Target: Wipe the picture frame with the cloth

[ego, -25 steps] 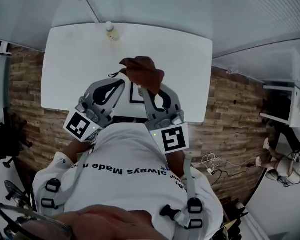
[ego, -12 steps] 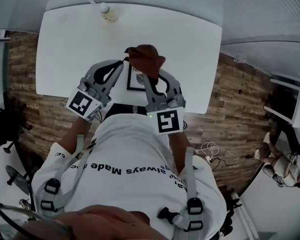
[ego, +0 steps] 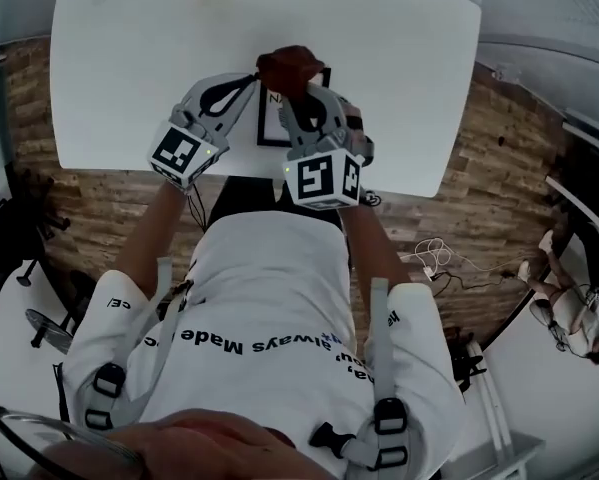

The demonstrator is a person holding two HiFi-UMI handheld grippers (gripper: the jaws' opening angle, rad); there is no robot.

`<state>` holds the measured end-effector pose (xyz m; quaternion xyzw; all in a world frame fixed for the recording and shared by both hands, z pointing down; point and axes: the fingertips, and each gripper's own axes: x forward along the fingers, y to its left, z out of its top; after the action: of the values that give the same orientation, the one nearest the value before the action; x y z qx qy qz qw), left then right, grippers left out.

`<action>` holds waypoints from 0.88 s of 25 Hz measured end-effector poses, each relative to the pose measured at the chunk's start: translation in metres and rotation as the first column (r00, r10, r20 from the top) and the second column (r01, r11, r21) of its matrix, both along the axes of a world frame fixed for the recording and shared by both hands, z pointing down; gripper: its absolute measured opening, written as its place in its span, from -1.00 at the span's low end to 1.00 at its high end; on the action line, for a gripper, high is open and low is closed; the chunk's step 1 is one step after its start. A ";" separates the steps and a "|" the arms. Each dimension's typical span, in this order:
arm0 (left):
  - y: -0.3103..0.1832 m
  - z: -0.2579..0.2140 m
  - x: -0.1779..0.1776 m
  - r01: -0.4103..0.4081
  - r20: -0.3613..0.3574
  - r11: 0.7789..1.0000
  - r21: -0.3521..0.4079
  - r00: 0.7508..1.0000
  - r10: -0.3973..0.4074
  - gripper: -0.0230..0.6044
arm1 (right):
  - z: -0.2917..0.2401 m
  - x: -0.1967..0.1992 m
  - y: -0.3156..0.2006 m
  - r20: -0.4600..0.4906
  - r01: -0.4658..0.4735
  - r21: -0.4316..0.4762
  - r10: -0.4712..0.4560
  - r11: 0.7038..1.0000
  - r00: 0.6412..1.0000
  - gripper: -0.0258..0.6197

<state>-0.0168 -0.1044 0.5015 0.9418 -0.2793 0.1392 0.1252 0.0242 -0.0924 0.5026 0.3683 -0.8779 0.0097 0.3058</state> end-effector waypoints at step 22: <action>0.005 0.133 0.005 -0.010 0.129 0.987 -0.162 0.991 0.031 -0.92 | 0.177 -0.020 0.018 -0.244 0.178 -0.278 -0.249 0.944 0.937 -0.87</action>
<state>-0.0122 -0.0991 0.6346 0.9202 -0.2651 0.2242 0.1806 0.0047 -0.0743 0.6797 0.2259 -0.8532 0.0361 0.4687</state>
